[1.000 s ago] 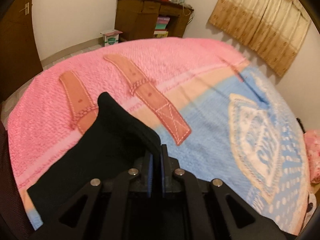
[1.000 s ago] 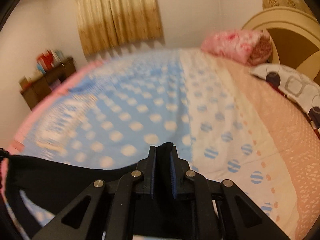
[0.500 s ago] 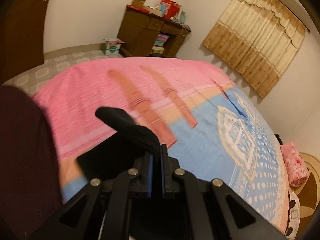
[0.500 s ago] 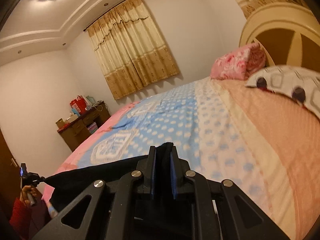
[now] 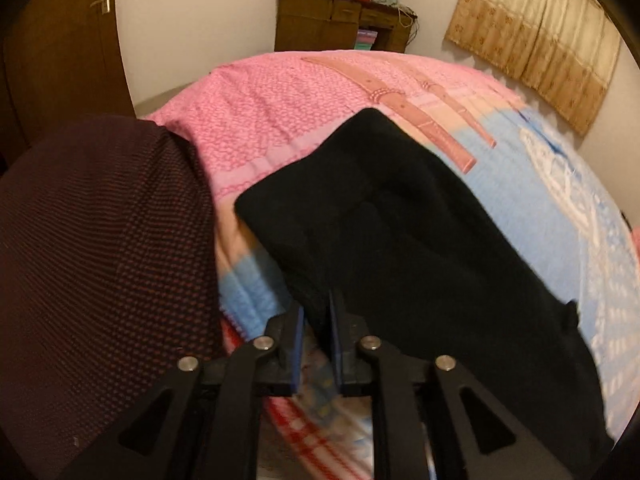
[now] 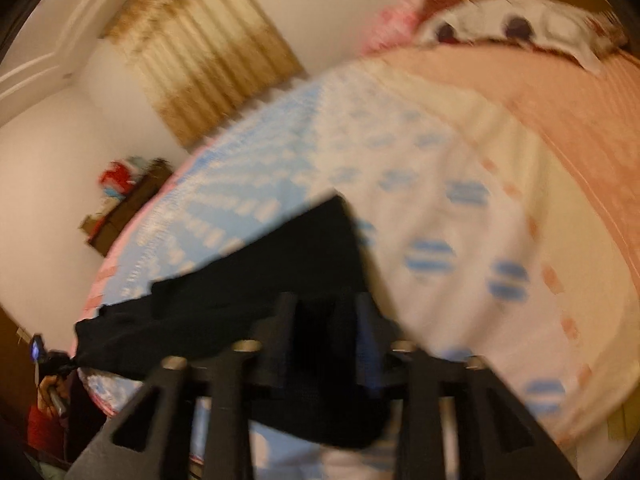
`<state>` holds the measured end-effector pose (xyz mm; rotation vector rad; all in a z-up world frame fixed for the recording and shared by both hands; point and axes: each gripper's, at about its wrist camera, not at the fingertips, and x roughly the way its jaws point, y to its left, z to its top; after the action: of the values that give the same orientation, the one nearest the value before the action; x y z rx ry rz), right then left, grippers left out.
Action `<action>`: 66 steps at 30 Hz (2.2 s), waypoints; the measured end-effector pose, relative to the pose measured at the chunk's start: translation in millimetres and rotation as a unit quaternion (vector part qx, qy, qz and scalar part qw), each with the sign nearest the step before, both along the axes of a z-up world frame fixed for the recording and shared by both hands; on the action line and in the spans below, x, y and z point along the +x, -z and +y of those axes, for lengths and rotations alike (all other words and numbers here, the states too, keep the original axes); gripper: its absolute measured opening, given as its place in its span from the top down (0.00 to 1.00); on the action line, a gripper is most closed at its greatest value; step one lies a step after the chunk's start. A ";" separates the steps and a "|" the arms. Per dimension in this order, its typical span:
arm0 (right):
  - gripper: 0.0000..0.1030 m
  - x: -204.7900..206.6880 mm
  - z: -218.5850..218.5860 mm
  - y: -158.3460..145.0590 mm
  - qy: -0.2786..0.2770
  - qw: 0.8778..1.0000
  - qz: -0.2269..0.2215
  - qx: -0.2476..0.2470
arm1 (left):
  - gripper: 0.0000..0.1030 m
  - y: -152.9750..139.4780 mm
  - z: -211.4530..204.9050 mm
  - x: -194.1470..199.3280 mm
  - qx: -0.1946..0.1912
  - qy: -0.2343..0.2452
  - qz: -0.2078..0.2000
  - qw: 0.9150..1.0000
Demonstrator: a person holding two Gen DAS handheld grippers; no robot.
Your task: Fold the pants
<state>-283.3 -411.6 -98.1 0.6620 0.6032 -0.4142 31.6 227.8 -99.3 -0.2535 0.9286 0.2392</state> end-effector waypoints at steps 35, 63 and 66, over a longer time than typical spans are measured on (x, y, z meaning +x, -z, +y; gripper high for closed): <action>0.47 -4.1 82.9 -1.8 -0.268 0.957 0.107 -0.003 | 0.51 -9.1 -105.7 -37.4 0.099 0.113 0.020 0.988; 0.47 -46.9 72.2 -8.1 -0.251 0.965 0.005 0.079 | 0.36 10.7 -95.9 -59.3 0.110 0.094 0.056 0.988; 0.47 -54.3 46.8 -15.3 -0.172 0.983 -0.032 0.062 | 0.36 3.3 -92.6 -61.1 0.117 0.089 0.049 0.988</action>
<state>-337.6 -364.7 -82.8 0.6723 0.6705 -0.0330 -29.5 135.2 -102.6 0.0579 1.0044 0.1945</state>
